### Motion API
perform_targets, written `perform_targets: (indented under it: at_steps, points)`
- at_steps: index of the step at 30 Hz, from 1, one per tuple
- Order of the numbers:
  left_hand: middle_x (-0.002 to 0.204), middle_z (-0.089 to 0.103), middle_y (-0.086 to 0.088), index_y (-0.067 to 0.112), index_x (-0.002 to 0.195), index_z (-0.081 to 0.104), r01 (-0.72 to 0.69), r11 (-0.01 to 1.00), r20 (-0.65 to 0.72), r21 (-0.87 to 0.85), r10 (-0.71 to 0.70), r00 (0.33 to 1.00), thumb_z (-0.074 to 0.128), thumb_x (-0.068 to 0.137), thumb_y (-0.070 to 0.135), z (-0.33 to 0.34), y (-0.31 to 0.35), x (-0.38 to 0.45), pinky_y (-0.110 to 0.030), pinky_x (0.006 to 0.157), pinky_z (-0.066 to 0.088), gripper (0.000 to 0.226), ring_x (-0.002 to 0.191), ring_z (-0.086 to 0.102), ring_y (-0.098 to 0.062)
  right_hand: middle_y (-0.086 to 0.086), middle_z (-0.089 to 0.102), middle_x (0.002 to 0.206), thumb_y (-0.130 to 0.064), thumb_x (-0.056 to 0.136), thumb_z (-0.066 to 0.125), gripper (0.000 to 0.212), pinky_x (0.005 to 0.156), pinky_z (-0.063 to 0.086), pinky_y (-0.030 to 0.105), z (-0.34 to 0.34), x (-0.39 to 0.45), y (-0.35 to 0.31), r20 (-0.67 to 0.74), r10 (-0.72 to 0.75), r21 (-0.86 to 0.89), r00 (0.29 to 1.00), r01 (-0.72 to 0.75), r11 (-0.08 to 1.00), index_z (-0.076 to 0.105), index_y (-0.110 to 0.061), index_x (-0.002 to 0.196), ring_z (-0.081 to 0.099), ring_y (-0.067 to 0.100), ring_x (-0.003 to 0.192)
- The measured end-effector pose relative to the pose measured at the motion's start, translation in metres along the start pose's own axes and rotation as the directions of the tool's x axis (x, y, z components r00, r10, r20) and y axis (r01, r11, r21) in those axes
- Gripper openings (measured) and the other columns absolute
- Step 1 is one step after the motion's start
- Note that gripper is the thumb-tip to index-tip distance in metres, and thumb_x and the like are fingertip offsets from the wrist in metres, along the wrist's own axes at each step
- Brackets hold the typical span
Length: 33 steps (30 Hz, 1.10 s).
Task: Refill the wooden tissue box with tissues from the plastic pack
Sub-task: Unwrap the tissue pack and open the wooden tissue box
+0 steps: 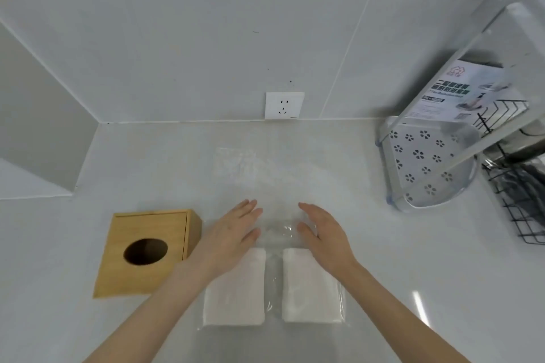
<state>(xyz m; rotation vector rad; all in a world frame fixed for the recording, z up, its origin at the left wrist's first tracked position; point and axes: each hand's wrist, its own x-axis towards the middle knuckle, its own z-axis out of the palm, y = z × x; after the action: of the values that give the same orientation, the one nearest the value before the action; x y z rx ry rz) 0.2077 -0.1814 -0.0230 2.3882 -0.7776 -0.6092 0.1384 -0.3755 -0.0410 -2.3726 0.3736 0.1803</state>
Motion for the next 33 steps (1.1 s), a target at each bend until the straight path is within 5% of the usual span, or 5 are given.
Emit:
perform_targets:
  at_steps: [8,13,17,27,33]
  points:
    - [0.145,-0.01,0.006,0.008,0.144,0.014,-0.049,0.992,-0.041,0.12,0.054,0.998,0.004,0.073,0.061,0.045,-0.013,-0.067,-0.013,0.106,-0.014,0.089,0.134,-0.014,-0.009,0.004,0.036,0.147,-0.033,0.09,0.046,0.05,0.112,0.023,0.032,0.019,-0.077,0.007,-0.065,0.047,-0.144,0.997,-0.056,0.988,0.039,-0.016,0.137,0.025,0.022,0.138]
    - [0.152,0.01,-0.013,0.003,0.14,0.028,-0.05,0.985,-0.056,0.162,0.06,0.997,0.008,0.076,0.049,0.058,-0.018,-0.074,-0.042,0.117,0.008,0.081,0.142,0.006,-0.033,0.002,0.065,0.106,-0.046,0.075,0.04,0.049,0.079,0.05,0.032,0.043,-0.117,-0.002,-0.049,-0.035,-0.362,0.998,0.015,0.932,0.056,-0.021,0.114,0.063,0.024,0.094]
    - [0.149,0.026,-0.019,0.001,0.135,0.038,-0.011,0.978,-0.041,0.207,0.02,0.999,0.014,0.079,0.045,0.061,-0.015,-0.076,-0.051,0.111,0.018,0.075,0.138,0.022,-0.039,0.002,0.068,0.107,-0.045,0.076,0.041,0.044,0.085,0.033,0.036,0.052,-0.131,0.003,0.008,-0.069,-0.533,0.998,0.062,0.844,0.061,-0.023,0.109,0.064,0.022,0.089]
    - [0.108,0.07,0.005,0.028,0.104,0.052,-0.129,0.937,0.049,0.324,0.119,0.992,0.037,0.077,0.041,0.089,0.019,-0.097,-0.026,0.089,0.047,0.034,0.098,0.066,-0.011,-0.003,0.074,0.091,-0.043,0.088,0.028,0.049,0.093,0.026,0.037,0.019,-0.13,0.031,-0.129,0.02,-0.578,0.991,-0.092,0.811,0.07,-0.02,0.08,0.07,0.017,0.083]
    - [0.105,0.07,0.014,0.034,0.099,0.061,-0.208,0.924,0.192,0.322,0.151,0.97,0.036,0.076,0.047,0.117,0.054,-0.101,-0.017,0.085,0.043,0.037,0.092,0.066,-0.003,0.002,0.055,0.133,-0.046,0.095,0.015,0.057,0.111,0.002,0.039,-0.004,-0.096,0.037,-0.14,0.149,-0.578,0.979,-0.203,0.791,0.038,-0.013,0.135,0.034,0.017,0.134]
